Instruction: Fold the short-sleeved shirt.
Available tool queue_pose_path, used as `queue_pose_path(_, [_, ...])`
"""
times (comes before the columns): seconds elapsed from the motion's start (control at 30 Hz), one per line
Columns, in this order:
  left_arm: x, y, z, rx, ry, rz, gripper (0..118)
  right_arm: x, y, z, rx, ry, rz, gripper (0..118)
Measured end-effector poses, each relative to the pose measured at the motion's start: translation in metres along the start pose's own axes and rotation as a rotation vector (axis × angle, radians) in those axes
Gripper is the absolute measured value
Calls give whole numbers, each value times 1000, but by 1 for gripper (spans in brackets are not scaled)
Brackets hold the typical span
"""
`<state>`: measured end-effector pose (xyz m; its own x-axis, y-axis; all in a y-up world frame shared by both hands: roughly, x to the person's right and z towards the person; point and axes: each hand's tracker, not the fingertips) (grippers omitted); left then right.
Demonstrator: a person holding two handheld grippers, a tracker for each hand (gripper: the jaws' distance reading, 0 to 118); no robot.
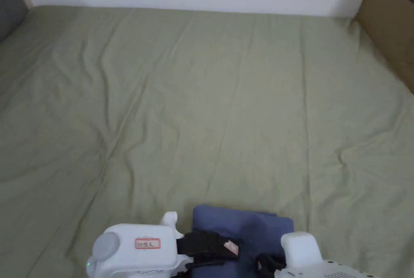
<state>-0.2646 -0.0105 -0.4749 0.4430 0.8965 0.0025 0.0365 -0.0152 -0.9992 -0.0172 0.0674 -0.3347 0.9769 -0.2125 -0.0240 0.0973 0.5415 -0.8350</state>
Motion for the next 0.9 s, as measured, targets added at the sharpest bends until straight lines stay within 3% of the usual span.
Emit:
queue_pose_path(0.03, [1,-1,5,7,56,-12,42,-1,3,4,0,-17,-1,4])
queue_pose_path(0.07, [-2,-1,11,-6,80,-14,35,-2,7,11,0,-42,-14,4])
queue_pose_path(0.13, [-1,0,30,-6,37,-3,34,-1,14,27,59,-67,-91,4])
queue_pose_path(0.23, [10,10,89,25,207,-176,34,2,29,52,110,-13,-171,4])
queue_pose_path(0.4, [7,45,228,119,608,-285,34,-4,38,69,154,-88,-111,4])
queue_pose_path(0.5, [-11,72,298,167,890,-248,34,-4,32,64,141,-83,-130,4])
queue_pose_path(0.57, [-23,87,329,164,1003,-219,34,-5,25,57,111,-72,-145,4])
queue_pose_path(0.67, [-42,104,360,159,1197,-186,34,-5,16,47,58,-103,-89,4])
queue_pose_path(0.77, [-56,102,360,170,1206,-204,54,-4,13,40,29,-142,-58,4])
queue_pose_path(0.8, [-62,99,354,176,1242,-217,54,-2,13,39,26,-147,-65,4])
queue_pose_path(0.87, [-62,93,348,212,1369,-241,92,1,14,40,27,-137,-89,4])
queue_pose_path(0.9, [-59,90,350,235,1363,-241,97,3,15,41,33,-129,-102,4])
